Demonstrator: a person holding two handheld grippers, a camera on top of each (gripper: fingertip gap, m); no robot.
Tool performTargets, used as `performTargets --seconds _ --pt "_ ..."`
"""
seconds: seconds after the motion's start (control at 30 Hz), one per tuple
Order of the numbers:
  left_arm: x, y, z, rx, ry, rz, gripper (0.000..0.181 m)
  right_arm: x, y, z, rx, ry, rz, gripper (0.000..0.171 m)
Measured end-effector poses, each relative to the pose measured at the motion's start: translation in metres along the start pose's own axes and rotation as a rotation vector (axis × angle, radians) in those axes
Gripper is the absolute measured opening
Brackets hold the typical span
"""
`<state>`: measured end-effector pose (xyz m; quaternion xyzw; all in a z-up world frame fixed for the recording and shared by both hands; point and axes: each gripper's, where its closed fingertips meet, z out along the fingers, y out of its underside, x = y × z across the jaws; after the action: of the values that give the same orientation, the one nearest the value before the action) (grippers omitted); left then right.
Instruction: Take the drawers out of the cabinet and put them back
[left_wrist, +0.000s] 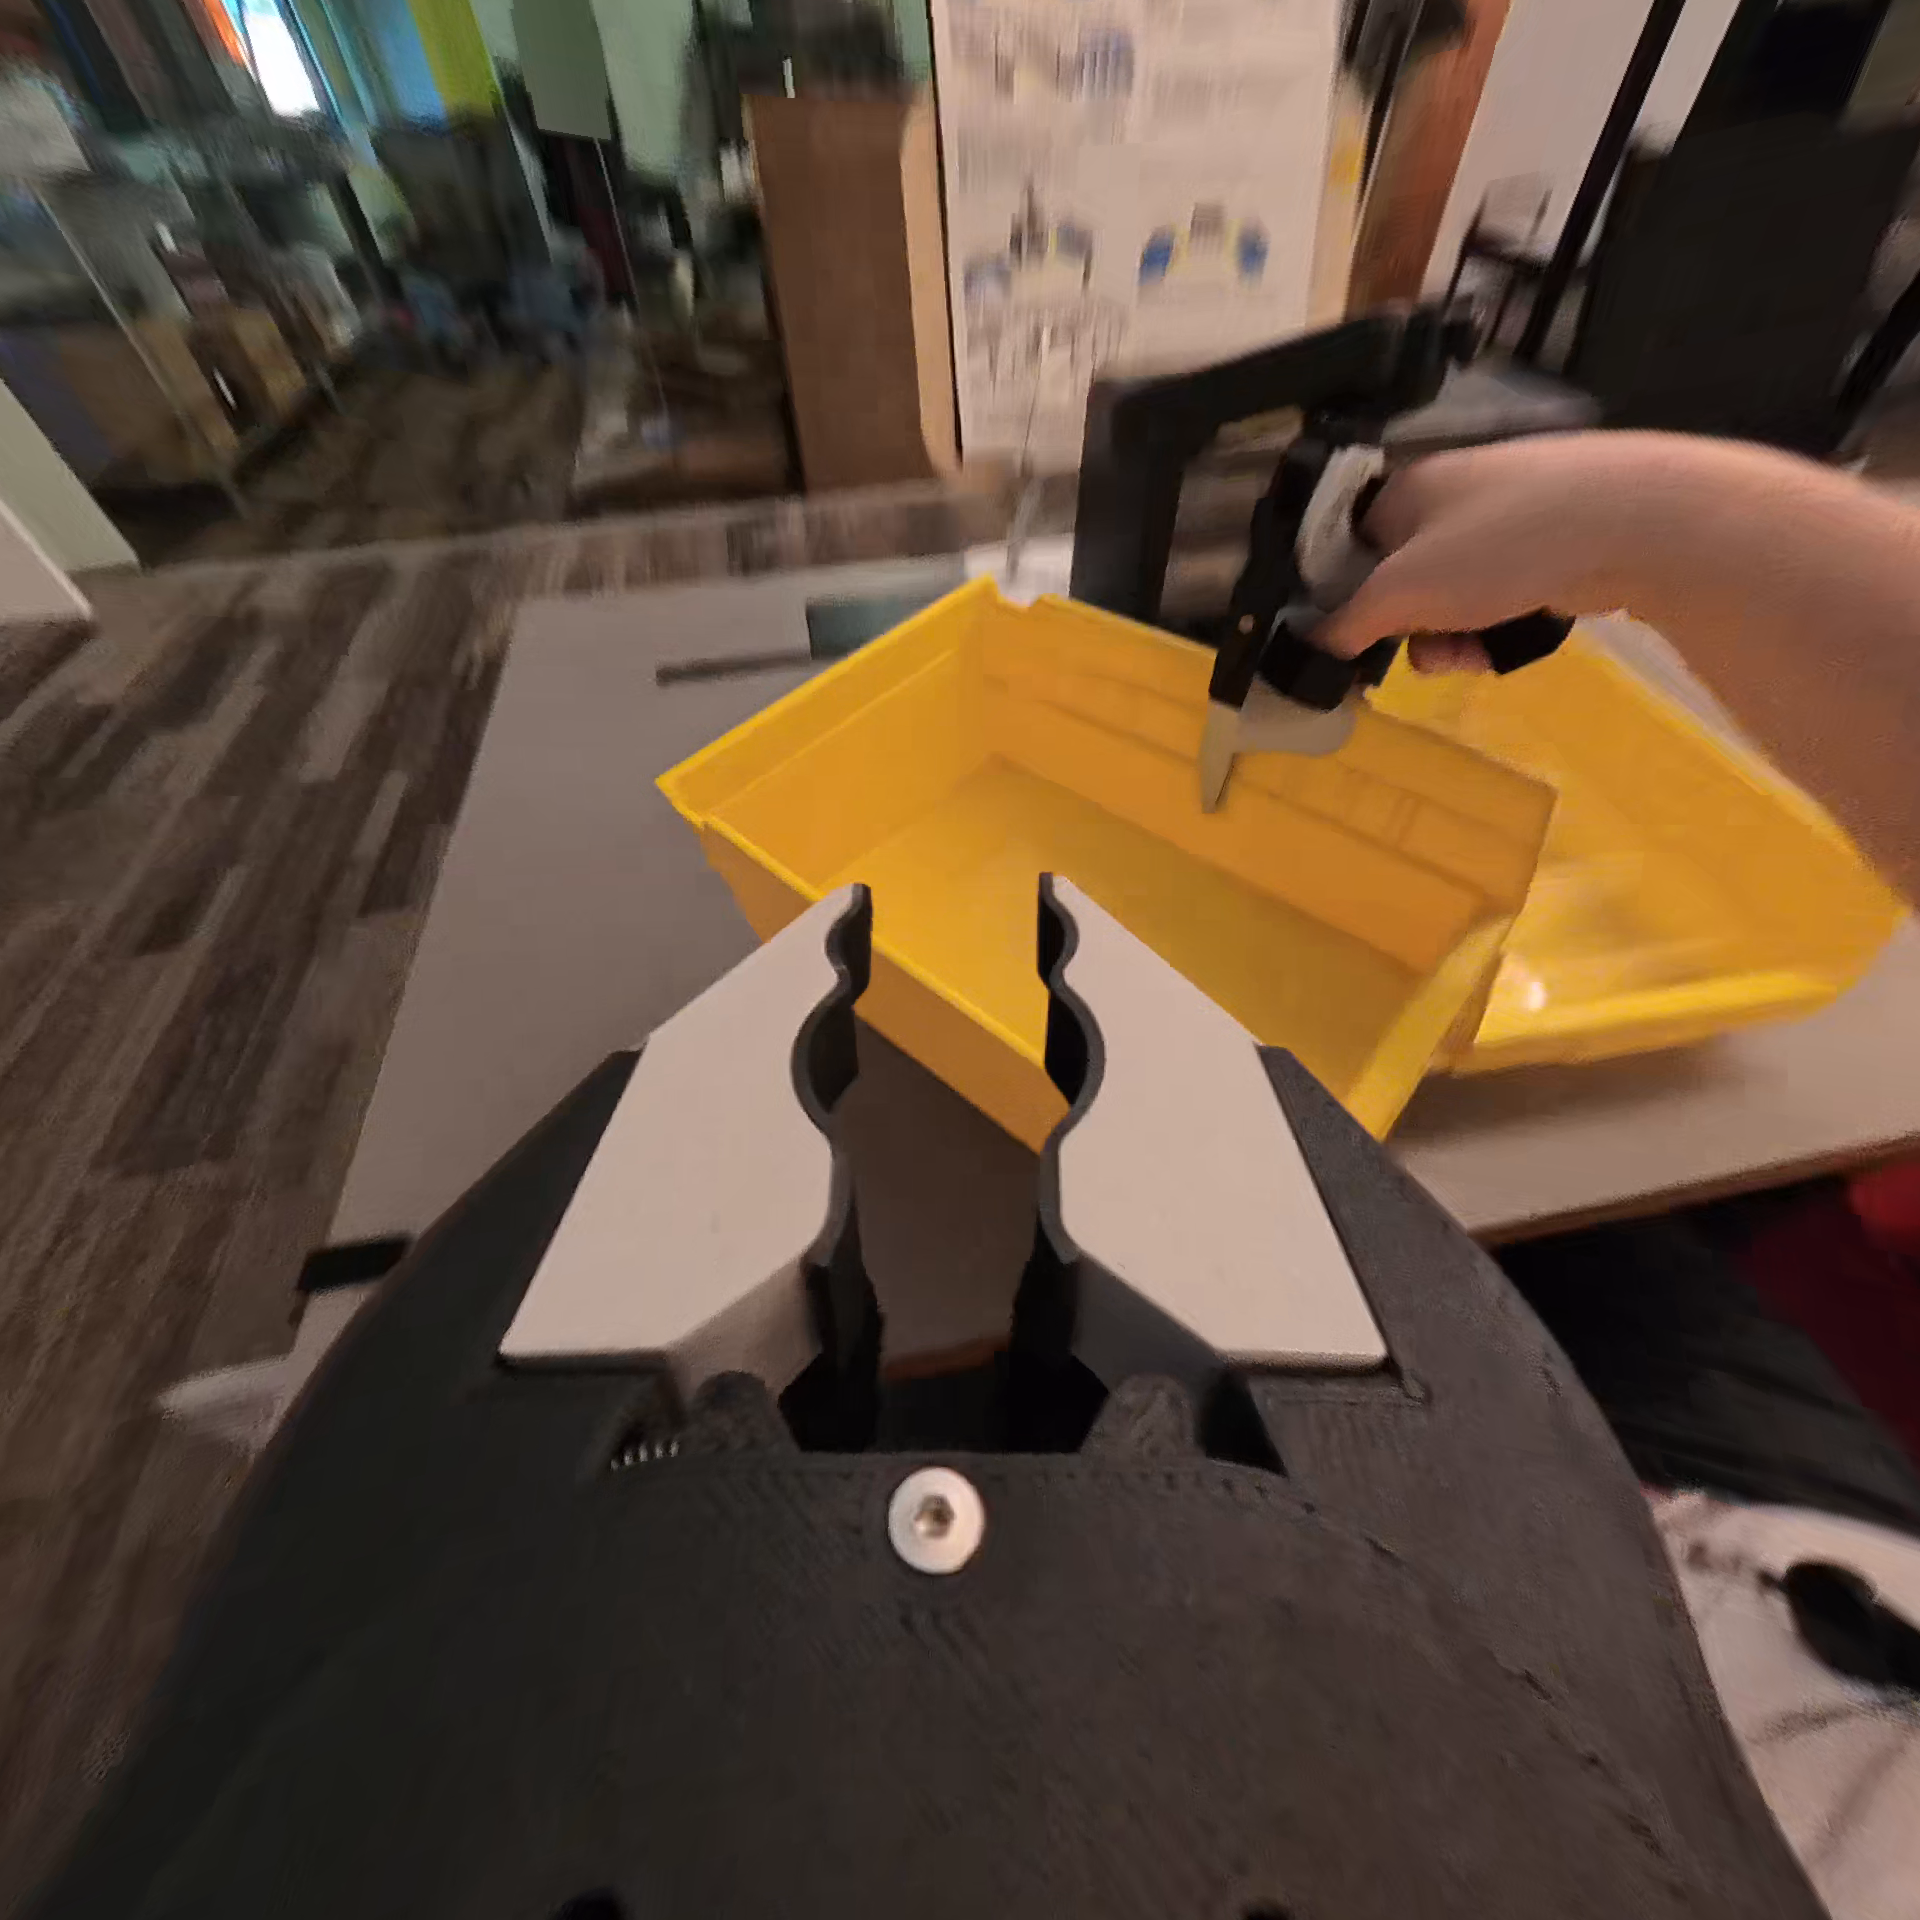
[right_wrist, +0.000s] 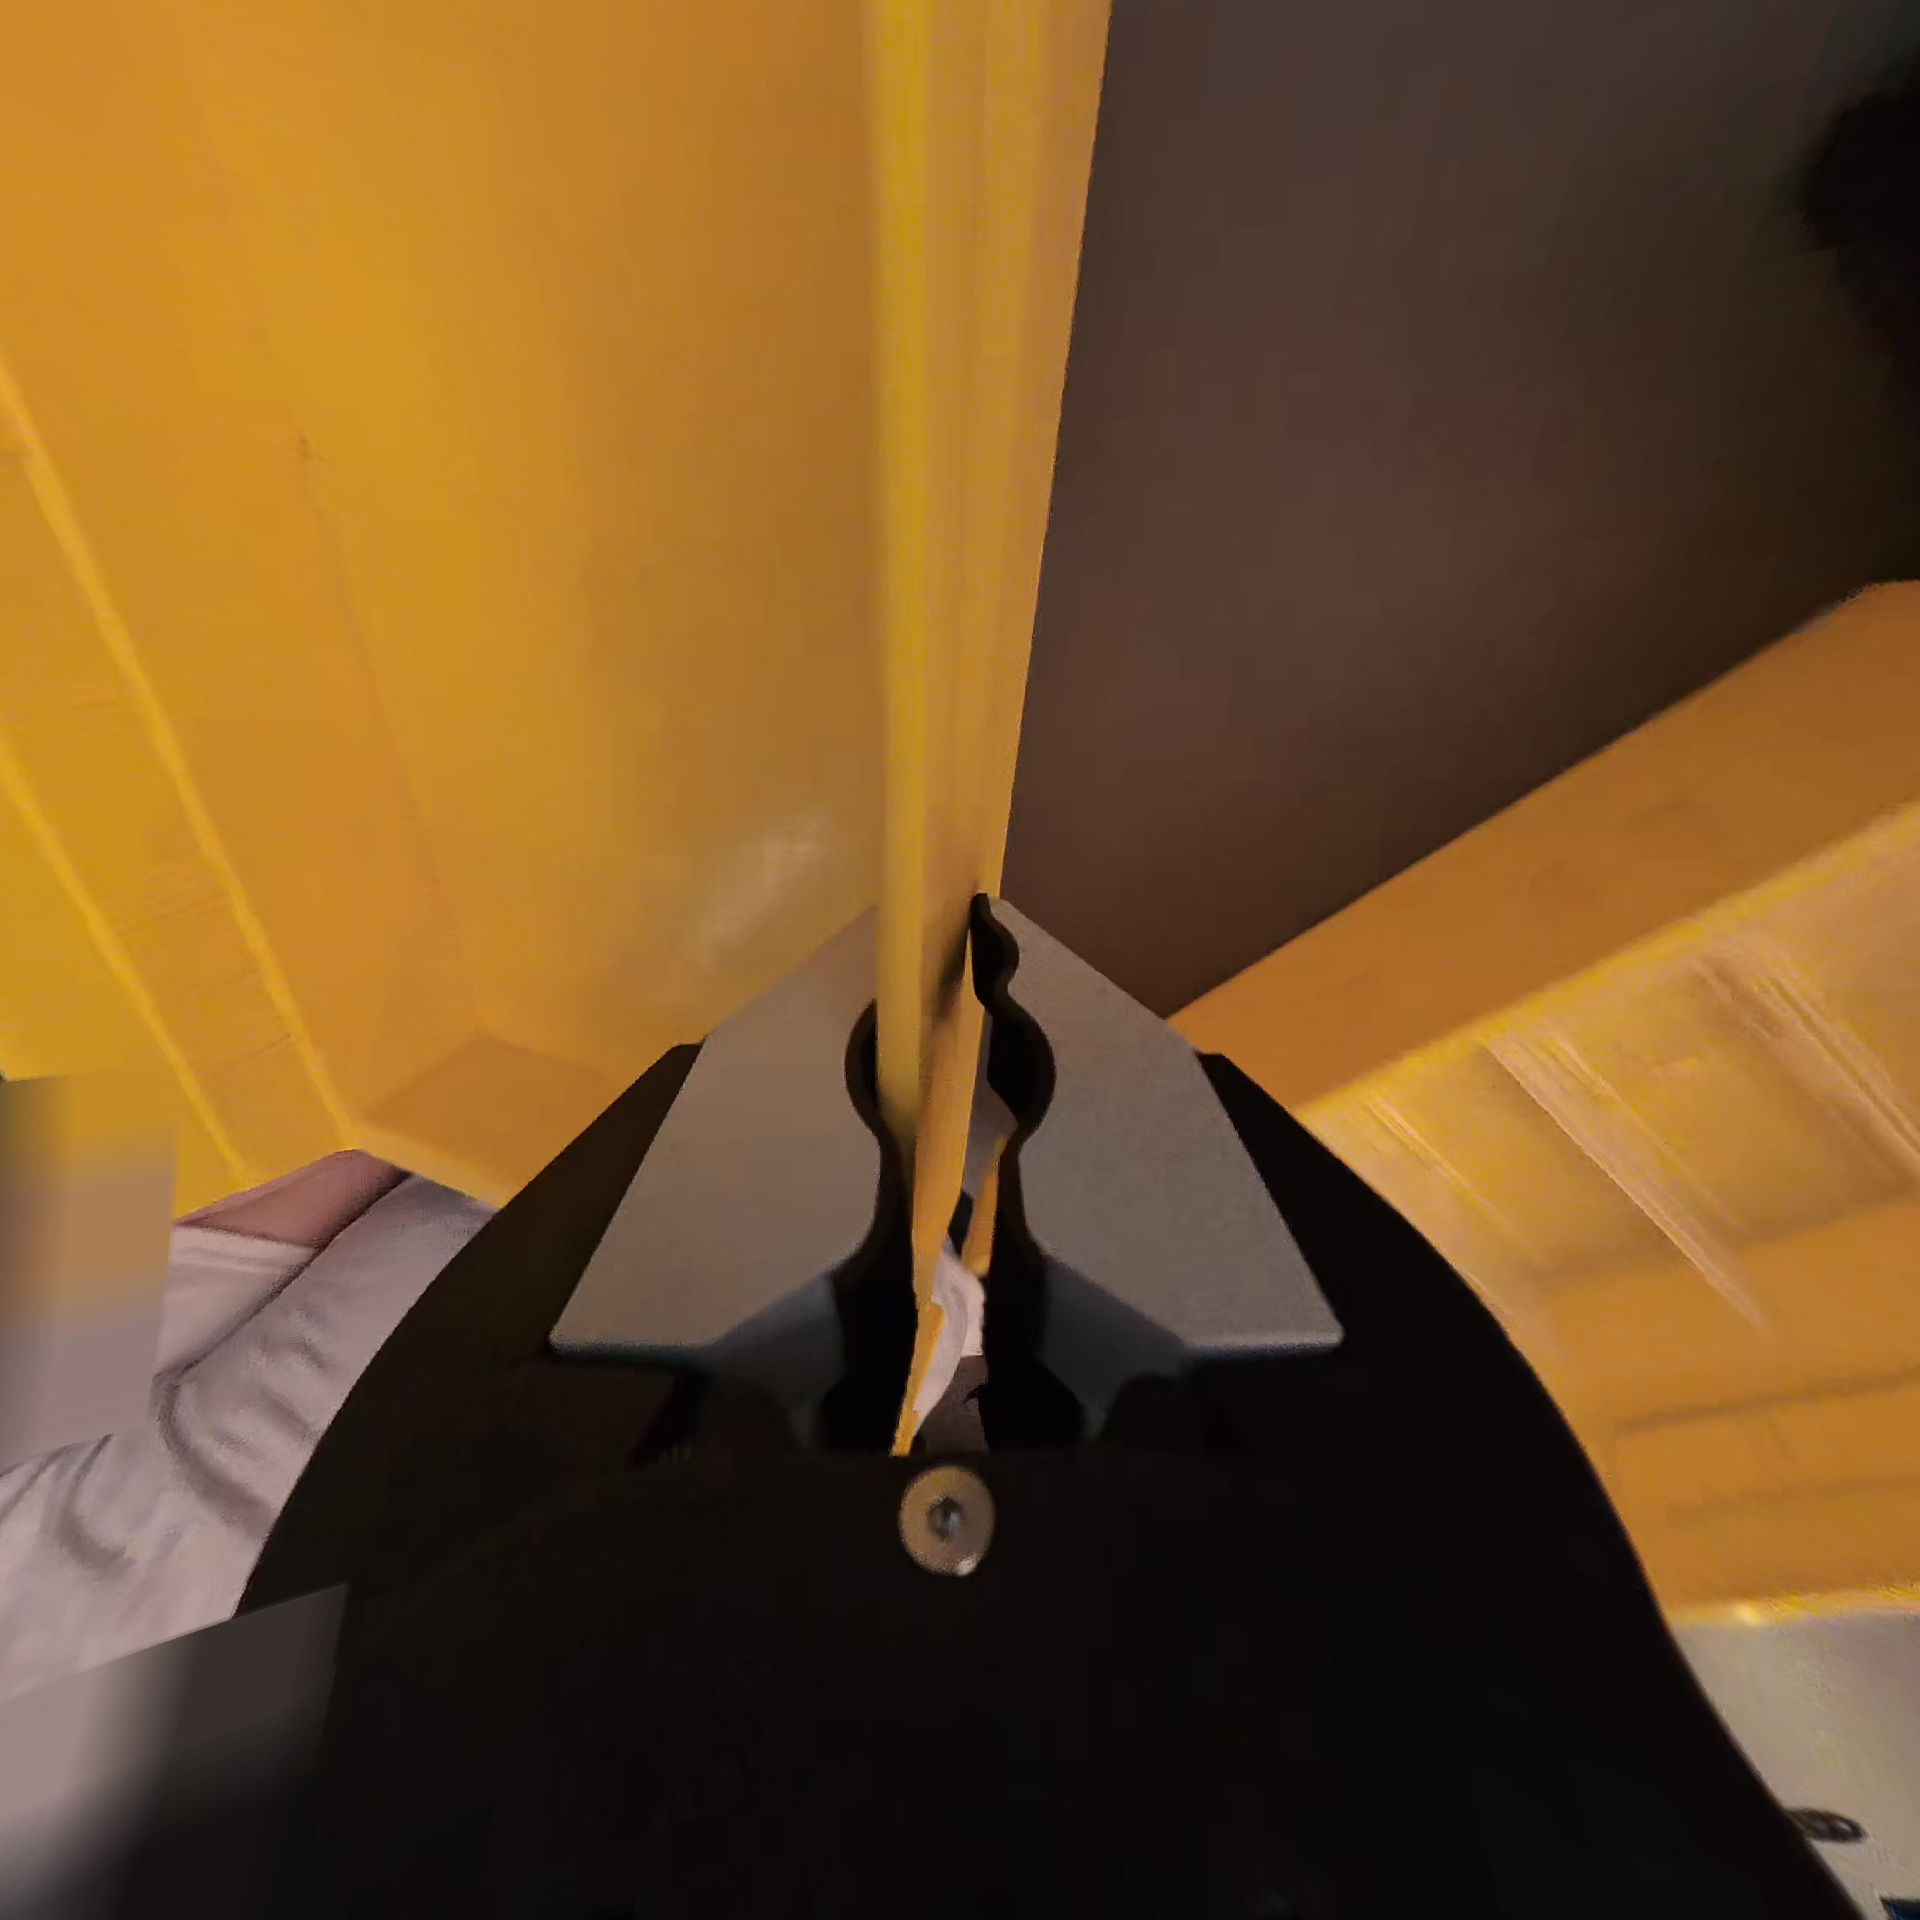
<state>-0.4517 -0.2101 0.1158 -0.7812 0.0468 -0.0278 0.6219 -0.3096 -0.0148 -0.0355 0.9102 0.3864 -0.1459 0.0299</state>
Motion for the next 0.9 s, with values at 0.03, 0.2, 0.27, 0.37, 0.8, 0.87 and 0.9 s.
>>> performTargets --seconds 0.03,0.2,0.27,0.37,0.8,0.87,0.9 --pt "0.001 -0.015 -0.01 0.081 0.004 -0.022 0.032 0.0 0.0 -0.022 0.028 0.0 -0.003 0.003" --pt "0.001 -0.044 -0.03 0.274 0.068 -0.138 0.051 0.045 0.034 -0.144 0.19 -0.078 0.038 0.001" --pt "0.016 -0.025 -0.002 0.155 0.167 -0.159 0.061 0.089 0.066 -0.181 0.261 -0.078 0.102 0.002" --pt "0.082 0.017 0.053 -0.116 0.508 -0.215 0.07 0.173 0.137 -0.214 0.335 -0.03 0.254 0.003" --pt "0.242 0.124 0.24 -0.86 0.638 0.094 0.063 0.403 0.445 -0.124 0.252 0.041 0.865 0.005" --pt "0.235 0.144 0.247 -0.955 0.538 0.247 0.044 0.417 0.456 -0.111 0.253 0.033 0.878 0.006" --pt "0.23 0.151 0.249 -0.991 0.483 0.305 0.038 0.422 0.459 -0.105 0.248 0.025 0.881 0.006"
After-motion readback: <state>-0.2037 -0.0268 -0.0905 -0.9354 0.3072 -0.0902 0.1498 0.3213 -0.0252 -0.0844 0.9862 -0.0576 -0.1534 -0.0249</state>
